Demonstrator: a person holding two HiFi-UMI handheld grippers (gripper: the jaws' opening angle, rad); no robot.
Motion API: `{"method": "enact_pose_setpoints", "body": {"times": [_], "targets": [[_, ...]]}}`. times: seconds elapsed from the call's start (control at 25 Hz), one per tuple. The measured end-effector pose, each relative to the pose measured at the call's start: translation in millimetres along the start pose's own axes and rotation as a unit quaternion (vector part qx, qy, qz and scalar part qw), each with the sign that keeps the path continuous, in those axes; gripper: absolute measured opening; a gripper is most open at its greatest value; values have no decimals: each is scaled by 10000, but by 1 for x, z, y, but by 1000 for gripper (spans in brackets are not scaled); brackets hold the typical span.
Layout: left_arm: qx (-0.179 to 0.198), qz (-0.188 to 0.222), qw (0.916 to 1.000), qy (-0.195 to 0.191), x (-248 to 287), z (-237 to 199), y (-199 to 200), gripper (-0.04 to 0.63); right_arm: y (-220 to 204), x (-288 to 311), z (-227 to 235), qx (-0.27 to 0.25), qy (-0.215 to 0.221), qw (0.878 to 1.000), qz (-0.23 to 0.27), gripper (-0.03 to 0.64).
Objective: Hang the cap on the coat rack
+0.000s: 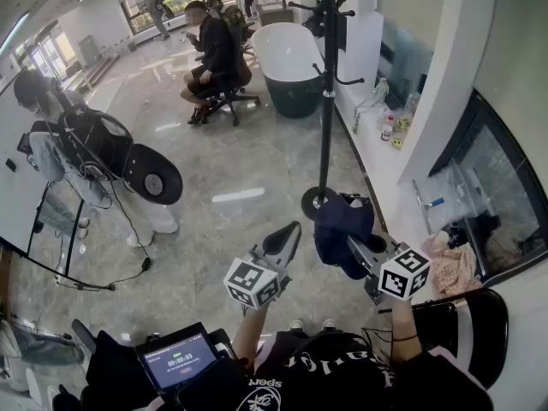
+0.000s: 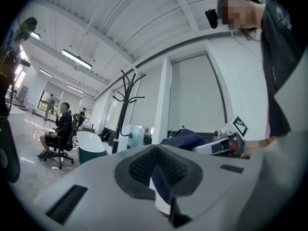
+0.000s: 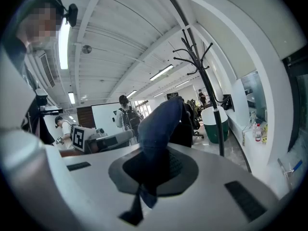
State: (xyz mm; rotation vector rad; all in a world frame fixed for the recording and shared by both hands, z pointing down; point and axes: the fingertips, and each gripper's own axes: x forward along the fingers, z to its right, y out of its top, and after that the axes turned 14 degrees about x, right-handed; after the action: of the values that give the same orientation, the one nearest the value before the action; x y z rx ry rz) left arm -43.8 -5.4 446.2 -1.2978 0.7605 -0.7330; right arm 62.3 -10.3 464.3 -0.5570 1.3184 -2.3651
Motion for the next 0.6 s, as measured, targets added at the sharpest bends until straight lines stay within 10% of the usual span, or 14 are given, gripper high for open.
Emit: {"method": "enact_pose_setpoints", "body": {"times": [0.6], "targets": [[64,-185,9987,-461,59,-51,-37,5,83,52,57,-181,97,9993,309,25]]}}
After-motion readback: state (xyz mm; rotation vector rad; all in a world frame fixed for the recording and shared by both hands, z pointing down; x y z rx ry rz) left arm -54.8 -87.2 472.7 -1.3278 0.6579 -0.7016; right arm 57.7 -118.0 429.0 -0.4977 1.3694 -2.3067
